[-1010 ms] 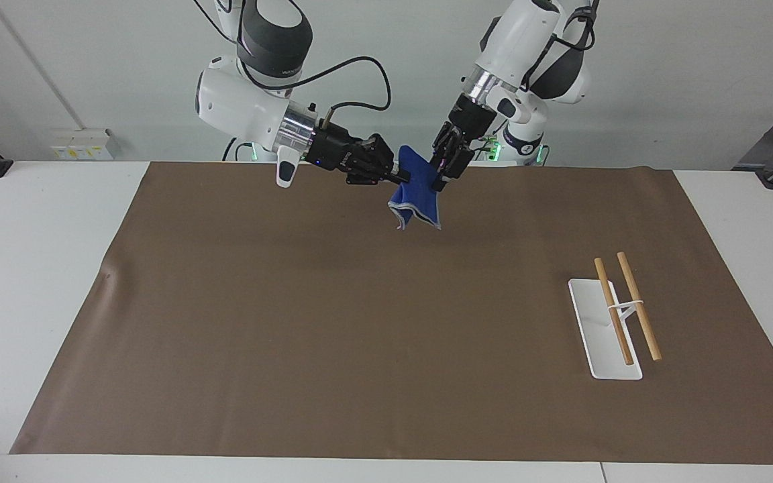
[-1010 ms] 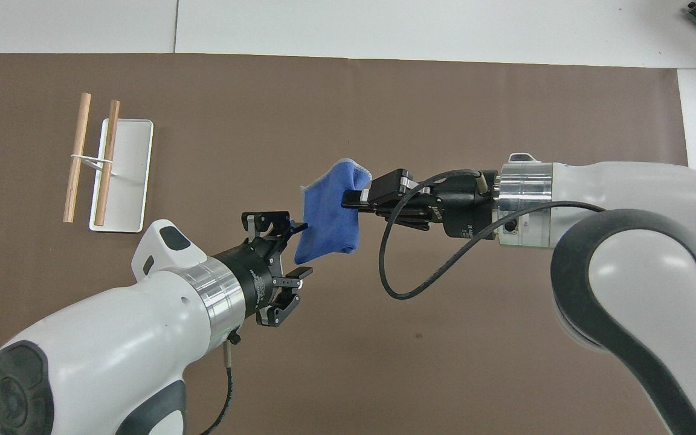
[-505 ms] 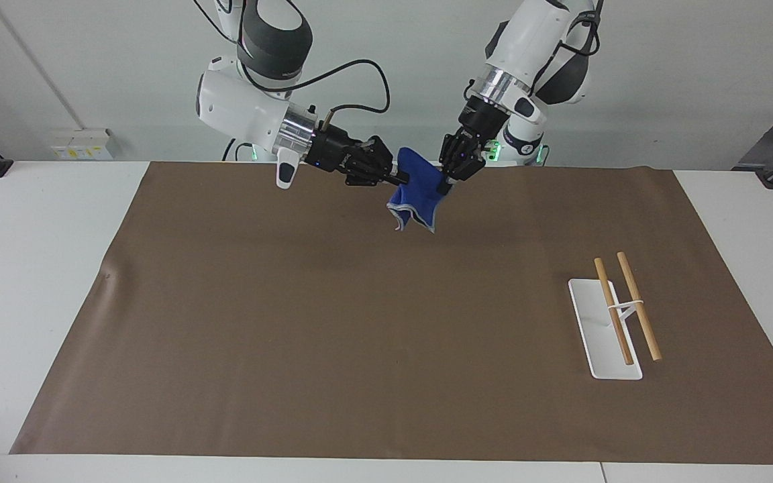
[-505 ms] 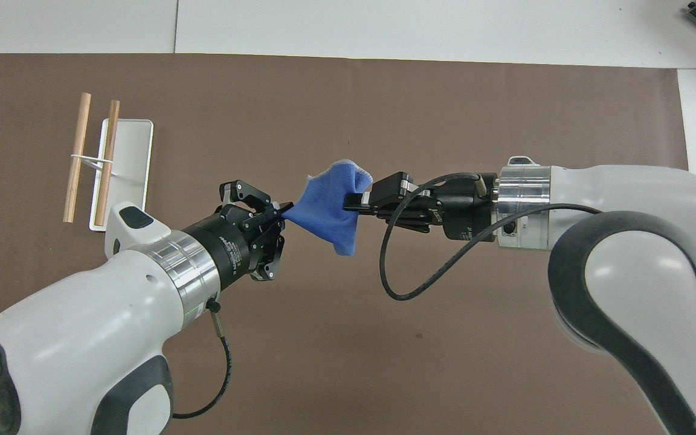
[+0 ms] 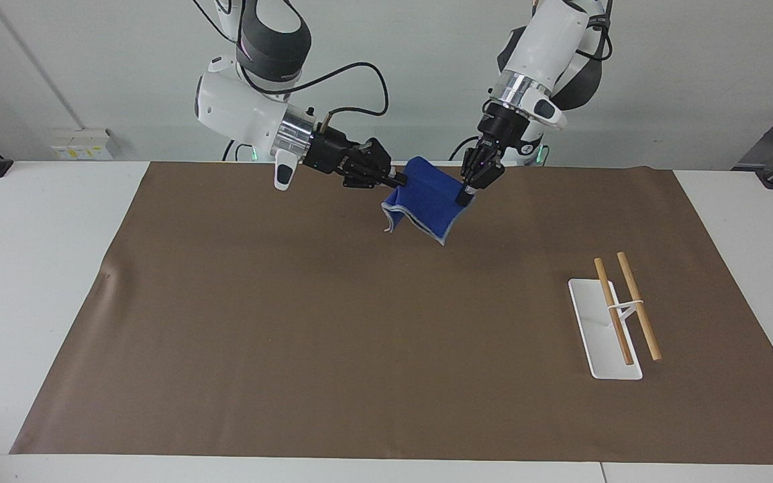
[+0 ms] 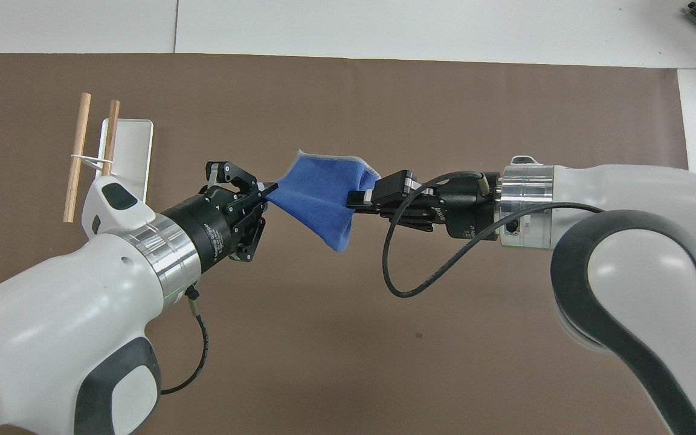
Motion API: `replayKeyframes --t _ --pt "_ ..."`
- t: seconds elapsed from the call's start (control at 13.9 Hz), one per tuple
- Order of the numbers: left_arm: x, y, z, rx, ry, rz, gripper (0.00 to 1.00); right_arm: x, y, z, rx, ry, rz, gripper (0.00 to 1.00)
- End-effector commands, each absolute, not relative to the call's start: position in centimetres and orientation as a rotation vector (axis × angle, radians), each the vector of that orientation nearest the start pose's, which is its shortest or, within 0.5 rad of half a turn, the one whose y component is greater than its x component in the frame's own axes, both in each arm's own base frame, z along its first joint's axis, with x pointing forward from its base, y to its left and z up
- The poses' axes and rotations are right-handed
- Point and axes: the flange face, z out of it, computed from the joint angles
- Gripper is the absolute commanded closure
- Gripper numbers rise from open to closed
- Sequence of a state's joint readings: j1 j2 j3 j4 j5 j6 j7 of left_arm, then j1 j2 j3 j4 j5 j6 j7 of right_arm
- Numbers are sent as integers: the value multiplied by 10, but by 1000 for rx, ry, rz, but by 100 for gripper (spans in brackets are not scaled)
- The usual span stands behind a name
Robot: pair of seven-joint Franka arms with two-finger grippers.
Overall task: Right arm passes towel to left arm to hang
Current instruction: 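Grasp the towel with the left gripper beside the right gripper, then carry the towel with the left gripper while the right gripper withdraws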
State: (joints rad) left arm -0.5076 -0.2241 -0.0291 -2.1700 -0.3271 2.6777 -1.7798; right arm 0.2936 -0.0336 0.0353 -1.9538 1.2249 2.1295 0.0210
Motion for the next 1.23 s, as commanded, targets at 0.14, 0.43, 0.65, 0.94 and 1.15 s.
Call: replayKeyframes --t 0.14,0.43,0.65,0.94,1.15 --pt "495 -224 559 1855 1492 263 100 538 188 535 -2311 182 -131 0" --pt "529 -189 521 1928 1401 442 100 547 157 534 -2773 94 -257 0" --pt "557 -161 486 1872 1446 538 100 543 147 535 -2963 129 -252 0" --pt "580 -88 467 1876 1489 672 100 546 103 588 -3078 203 -191 0" --pt "583 -34 462 1856 1566 717 100 542 71 625 -3085 282 -144 0"
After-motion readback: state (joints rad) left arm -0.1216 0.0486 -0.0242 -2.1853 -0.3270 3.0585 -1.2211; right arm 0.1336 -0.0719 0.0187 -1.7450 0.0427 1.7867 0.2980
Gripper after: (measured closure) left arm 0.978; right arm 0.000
